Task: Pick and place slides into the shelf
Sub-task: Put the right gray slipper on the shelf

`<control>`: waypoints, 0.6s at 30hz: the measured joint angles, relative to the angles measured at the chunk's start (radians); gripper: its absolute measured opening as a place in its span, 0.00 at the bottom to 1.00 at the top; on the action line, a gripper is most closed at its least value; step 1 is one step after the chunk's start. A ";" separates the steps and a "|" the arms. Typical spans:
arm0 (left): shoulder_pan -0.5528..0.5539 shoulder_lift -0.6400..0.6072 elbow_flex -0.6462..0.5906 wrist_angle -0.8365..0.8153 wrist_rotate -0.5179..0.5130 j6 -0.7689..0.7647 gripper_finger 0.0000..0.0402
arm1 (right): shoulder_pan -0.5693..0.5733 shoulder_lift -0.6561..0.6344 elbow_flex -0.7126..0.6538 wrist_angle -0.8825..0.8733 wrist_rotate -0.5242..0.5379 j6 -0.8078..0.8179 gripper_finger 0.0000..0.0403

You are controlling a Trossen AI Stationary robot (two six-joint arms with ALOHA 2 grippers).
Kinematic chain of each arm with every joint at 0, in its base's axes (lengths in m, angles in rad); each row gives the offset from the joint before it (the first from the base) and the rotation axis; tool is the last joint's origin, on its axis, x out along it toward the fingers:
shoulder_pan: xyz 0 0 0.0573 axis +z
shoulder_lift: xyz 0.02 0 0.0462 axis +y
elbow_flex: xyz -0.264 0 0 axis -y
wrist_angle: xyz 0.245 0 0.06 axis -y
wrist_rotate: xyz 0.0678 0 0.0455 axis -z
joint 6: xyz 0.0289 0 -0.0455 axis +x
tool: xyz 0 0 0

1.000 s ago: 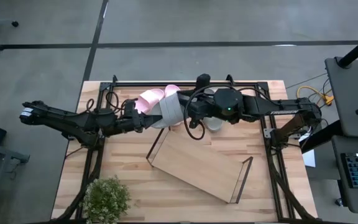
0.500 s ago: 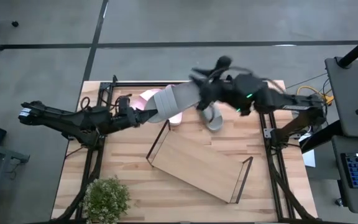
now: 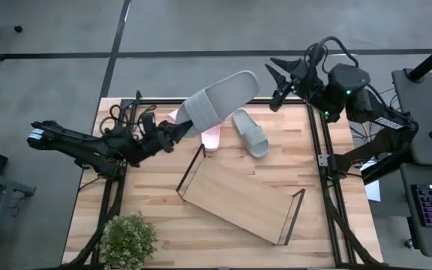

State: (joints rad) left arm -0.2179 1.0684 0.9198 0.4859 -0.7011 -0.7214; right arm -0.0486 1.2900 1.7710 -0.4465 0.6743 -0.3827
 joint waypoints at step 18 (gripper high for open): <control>-0.027 0.135 0.046 0.385 -0.203 0.441 0.04 | -0.008 -0.008 -0.030 -0.013 -0.074 0.874 0.24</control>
State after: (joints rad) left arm -0.2451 1.2030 0.9653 0.8709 -0.9036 -0.2806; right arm -0.0563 1.2825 1.7407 -0.4591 0.6003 0.4912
